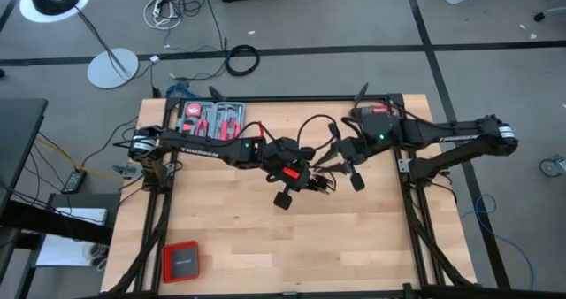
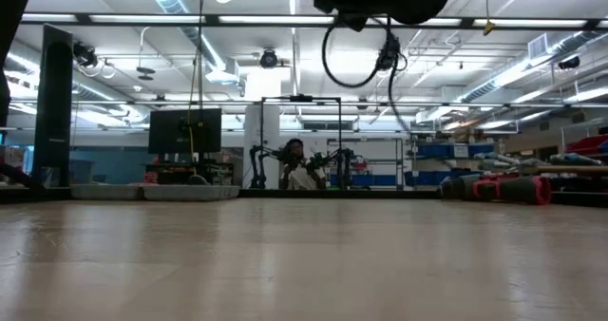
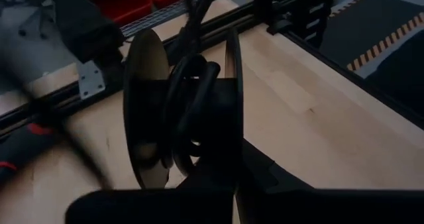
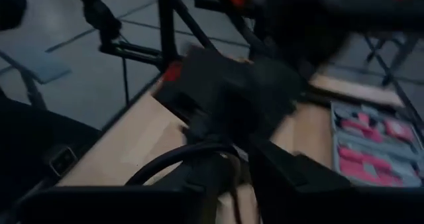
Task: Coil cords
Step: Coil the black wire on the spool
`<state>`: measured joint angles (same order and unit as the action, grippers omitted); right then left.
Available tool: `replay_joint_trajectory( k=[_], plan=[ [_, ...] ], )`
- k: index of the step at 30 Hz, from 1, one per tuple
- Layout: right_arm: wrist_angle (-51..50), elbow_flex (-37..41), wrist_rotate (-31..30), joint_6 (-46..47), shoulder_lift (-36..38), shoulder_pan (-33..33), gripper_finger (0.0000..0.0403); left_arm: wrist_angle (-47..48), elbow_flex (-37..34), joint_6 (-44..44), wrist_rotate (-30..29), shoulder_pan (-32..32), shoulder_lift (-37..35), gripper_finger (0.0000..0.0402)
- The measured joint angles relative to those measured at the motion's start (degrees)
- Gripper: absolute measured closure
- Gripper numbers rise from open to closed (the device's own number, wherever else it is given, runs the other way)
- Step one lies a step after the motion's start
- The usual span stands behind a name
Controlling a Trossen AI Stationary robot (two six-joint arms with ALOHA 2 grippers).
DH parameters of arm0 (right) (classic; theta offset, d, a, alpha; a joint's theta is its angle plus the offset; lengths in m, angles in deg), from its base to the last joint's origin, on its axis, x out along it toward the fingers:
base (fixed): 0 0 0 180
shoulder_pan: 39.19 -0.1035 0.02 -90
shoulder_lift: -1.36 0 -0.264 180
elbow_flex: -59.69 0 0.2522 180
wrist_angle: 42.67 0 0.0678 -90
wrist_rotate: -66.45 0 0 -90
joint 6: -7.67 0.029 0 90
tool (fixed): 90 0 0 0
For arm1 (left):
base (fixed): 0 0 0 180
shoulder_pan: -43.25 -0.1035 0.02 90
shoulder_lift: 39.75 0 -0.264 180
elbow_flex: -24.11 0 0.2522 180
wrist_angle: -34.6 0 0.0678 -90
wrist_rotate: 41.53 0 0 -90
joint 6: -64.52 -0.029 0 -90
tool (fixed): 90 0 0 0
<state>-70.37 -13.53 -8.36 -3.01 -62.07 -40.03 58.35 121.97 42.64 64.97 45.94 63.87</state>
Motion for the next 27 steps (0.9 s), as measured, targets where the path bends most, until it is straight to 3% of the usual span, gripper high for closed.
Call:
replay_joint_trajectory(
  k=[8,22,27],
  plan=[
    [1.40,0.33,13.30,2.58,-2.48,3.33,0.0326,-1.03,0.00,-3.34,0.09,1.17,0.00,0.0401],
    [2.20,0.55,14.56,-4.14,-2.79,2.79,0.0328,-3.00,0.00,-6.43,-3.42,2.32,0.00,0.0401],
    [6.40,1.07,6.84,-3.65,-2.34,1.67,0.0328,-2.14,0.00,-6.32,-3.99,2.33,0.00,0.0401]
  ],
)
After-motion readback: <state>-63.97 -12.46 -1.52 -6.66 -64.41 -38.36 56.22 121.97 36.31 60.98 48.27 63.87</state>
